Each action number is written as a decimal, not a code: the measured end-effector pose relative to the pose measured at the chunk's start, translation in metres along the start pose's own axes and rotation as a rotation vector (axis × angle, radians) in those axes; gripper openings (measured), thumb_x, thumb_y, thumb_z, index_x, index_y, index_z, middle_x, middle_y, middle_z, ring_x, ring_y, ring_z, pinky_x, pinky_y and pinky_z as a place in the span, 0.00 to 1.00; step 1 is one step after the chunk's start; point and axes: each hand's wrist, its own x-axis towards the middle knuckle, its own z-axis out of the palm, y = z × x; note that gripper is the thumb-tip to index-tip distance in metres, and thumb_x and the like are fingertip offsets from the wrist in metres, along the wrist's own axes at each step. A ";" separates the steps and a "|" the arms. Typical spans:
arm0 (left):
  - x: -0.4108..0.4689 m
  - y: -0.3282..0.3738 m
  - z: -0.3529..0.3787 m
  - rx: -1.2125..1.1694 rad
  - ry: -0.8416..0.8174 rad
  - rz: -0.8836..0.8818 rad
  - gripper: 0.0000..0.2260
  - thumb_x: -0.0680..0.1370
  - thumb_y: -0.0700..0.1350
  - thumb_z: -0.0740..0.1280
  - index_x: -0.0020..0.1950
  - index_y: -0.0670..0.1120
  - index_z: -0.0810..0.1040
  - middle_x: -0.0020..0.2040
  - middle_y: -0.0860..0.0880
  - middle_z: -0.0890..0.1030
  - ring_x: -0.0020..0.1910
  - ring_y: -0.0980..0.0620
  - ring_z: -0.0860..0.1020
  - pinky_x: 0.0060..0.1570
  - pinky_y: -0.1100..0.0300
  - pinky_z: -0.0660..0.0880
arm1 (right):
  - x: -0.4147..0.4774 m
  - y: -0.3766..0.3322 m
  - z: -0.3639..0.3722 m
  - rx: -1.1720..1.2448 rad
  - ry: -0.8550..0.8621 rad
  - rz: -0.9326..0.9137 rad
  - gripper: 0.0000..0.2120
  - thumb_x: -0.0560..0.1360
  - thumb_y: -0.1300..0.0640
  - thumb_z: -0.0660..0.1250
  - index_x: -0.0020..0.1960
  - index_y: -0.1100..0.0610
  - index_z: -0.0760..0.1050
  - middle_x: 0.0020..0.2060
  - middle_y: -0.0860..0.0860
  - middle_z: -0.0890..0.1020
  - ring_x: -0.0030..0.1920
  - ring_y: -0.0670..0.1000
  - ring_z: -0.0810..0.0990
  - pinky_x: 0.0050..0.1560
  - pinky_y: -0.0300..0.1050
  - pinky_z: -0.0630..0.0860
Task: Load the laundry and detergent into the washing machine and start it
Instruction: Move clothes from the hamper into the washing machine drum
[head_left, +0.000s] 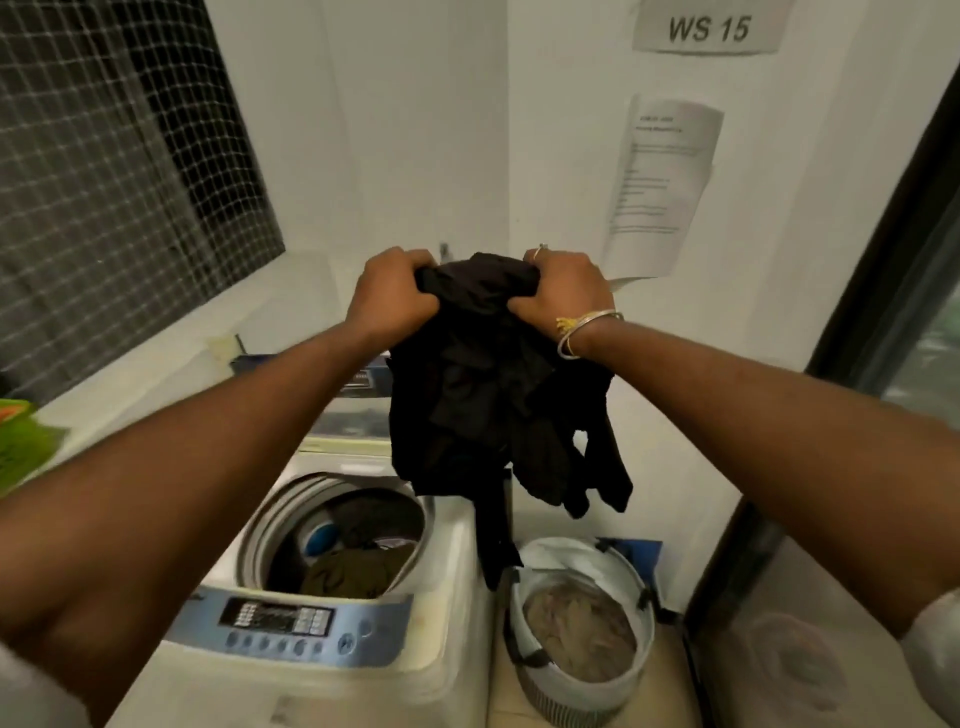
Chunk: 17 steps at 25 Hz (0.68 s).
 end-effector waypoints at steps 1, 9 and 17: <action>0.003 -0.008 -0.023 -0.002 0.053 -0.005 0.15 0.65 0.39 0.64 0.48 0.48 0.81 0.43 0.46 0.79 0.43 0.46 0.78 0.42 0.56 0.75 | 0.007 -0.023 -0.003 0.031 0.022 -0.015 0.13 0.65 0.48 0.70 0.48 0.51 0.78 0.43 0.52 0.83 0.44 0.57 0.81 0.44 0.46 0.79; 0.033 -0.102 -0.179 -0.036 0.449 -0.021 0.11 0.65 0.40 0.62 0.44 0.49 0.78 0.46 0.49 0.78 0.45 0.53 0.76 0.42 0.61 0.76 | 0.066 -0.213 0.009 0.281 0.186 -0.114 0.12 0.62 0.48 0.68 0.44 0.50 0.78 0.39 0.48 0.81 0.41 0.52 0.80 0.44 0.47 0.81; 0.060 -0.224 -0.236 -0.086 0.439 -0.072 0.10 0.67 0.40 0.65 0.46 0.51 0.78 0.47 0.50 0.80 0.46 0.53 0.78 0.44 0.59 0.79 | 0.102 -0.325 0.088 0.357 0.211 -0.052 0.13 0.63 0.48 0.69 0.47 0.49 0.79 0.39 0.47 0.80 0.42 0.50 0.80 0.46 0.44 0.80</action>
